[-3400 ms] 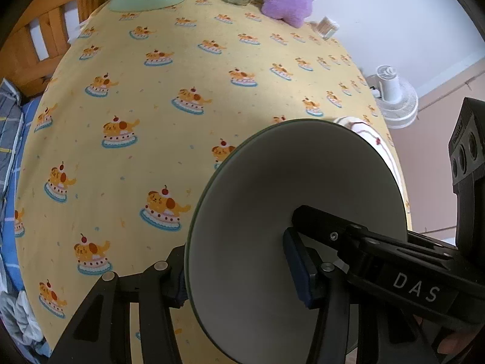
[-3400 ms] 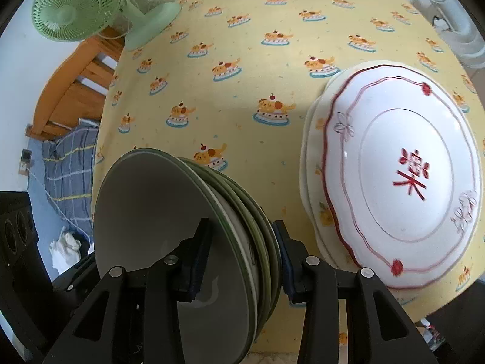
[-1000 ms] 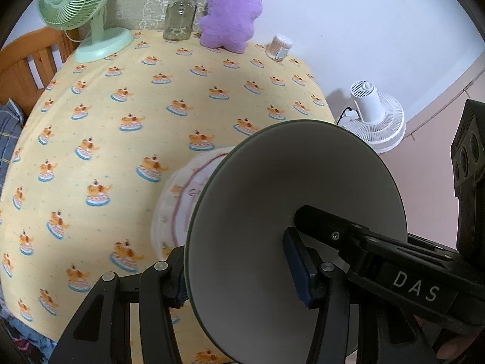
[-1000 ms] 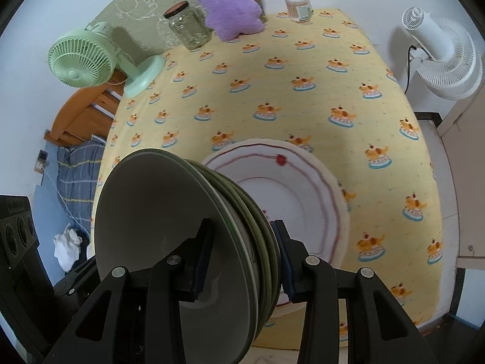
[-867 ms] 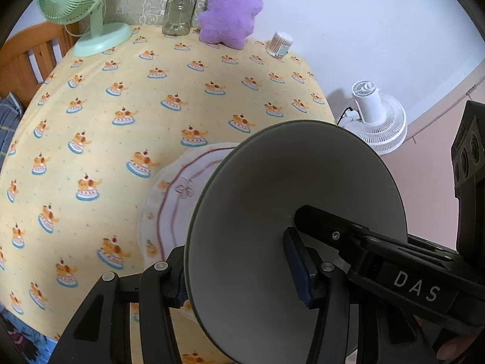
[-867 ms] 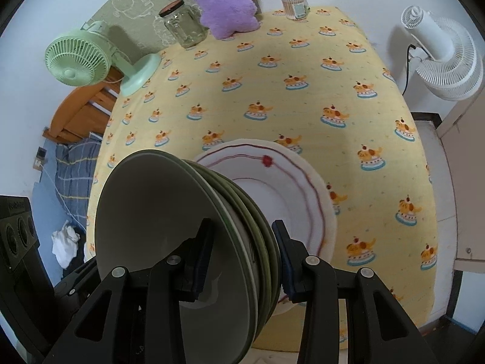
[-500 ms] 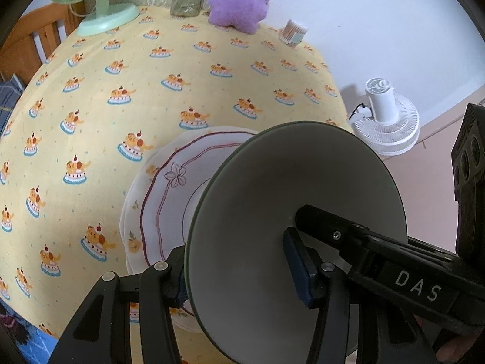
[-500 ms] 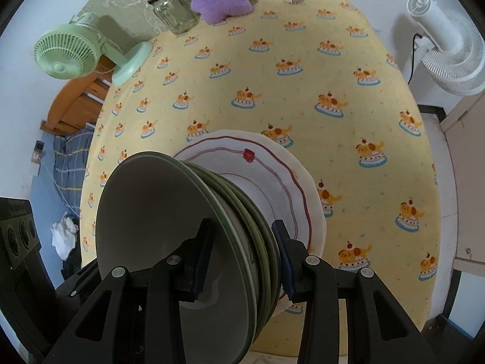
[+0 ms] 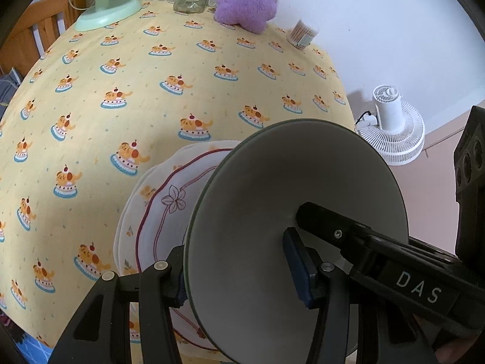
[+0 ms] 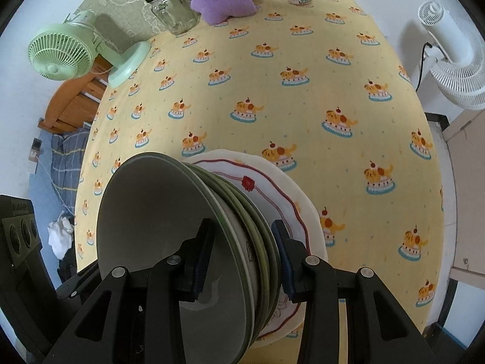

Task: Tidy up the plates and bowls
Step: 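Lower the bowl stack onto the red-rimmed plate with both tools, then open both tools and withdraw them from the stacked dishes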

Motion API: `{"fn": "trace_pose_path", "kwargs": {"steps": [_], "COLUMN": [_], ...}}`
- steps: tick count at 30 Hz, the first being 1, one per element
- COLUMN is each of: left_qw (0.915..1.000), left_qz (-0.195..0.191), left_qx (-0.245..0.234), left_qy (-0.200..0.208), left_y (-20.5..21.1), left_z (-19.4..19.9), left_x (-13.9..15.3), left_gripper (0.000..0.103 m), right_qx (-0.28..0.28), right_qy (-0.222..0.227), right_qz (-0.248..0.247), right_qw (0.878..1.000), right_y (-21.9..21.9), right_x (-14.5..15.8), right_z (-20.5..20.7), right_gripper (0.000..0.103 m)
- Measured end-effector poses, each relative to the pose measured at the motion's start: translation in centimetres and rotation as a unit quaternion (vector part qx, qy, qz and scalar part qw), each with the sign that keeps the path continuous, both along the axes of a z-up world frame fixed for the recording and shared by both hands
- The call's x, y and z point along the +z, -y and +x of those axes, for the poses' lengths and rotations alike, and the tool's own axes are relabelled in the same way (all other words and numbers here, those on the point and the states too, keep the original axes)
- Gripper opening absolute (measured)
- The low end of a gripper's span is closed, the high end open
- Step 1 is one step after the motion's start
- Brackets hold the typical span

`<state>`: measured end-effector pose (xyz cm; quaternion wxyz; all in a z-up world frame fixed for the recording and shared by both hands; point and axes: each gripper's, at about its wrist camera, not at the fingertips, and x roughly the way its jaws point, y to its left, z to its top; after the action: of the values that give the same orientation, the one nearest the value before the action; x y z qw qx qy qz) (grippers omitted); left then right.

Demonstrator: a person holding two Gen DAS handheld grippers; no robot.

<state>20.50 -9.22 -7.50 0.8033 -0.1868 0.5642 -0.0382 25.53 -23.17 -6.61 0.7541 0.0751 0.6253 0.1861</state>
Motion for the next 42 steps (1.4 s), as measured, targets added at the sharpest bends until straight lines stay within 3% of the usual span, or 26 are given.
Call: {"fn": "trace_pose_path", "kwargs": {"steps": [15, 18, 21, 23, 28, 34, 39, 42], "left_qw": [0.9997, 0.9996, 0.9995, 0.9993, 0.9983, 0.9948, 0.9888, 0.9828], "left_qz": [0.023, 0.027, 0.03, 0.032, 0.046, 0.069, 0.081, 0.109], "left_qx": [-0.002, 0.001, 0.006, 0.01, 0.003, -0.016, -0.036, -0.038], "left_qy": [-0.005, -0.001, 0.01, 0.014, 0.036, 0.073, 0.12, 0.144], "left_y": [1.2, 1.3, 1.3, 1.2, 0.8, -0.5, -3.2, -5.3], "left_z": [-1.5, -1.9, -2.5, -2.8, -4.0, -5.3, -7.4, -8.8], "left_x": [0.4, 0.6, 1.1, 1.5, 3.0, 5.0, 6.7, 6.8], "left_gripper": [0.054, 0.058, 0.069, 0.074, 0.08, 0.08, 0.081, 0.082], "right_qx": [-0.003, -0.002, -0.009, -0.014, -0.02, -0.045, -0.083, -0.109], "right_qy": [-0.004, -0.003, 0.009, 0.02, 0.05, 0.089, 0.153, 0.184], "right_qz": [-0.005, -0.002, -0.003, -0.008, -0.013, -0.022, -0.048, -0.066], "right_qw": [1.0, 1.0, 1.0, 1.0, 0.998, 0.995, 0.984, 0.975], "right_y": [0.7, 0.9, 1.2, 1.5, 1.5, 0.5, -1.4, -2.9], "right_x": [-0.2, -0.3, 0.1, 0.6, 2.3, 4.4, 6.9, 7.5], "right_z": [-1.6, -2.0, -2.2, -2.5, -3.8, -6.1, -9.2, -11.4], "right_gripper": [0.043, 0.043, 0.05, 0.062, 0.071, 0.073, 0.075, 0.078]}}
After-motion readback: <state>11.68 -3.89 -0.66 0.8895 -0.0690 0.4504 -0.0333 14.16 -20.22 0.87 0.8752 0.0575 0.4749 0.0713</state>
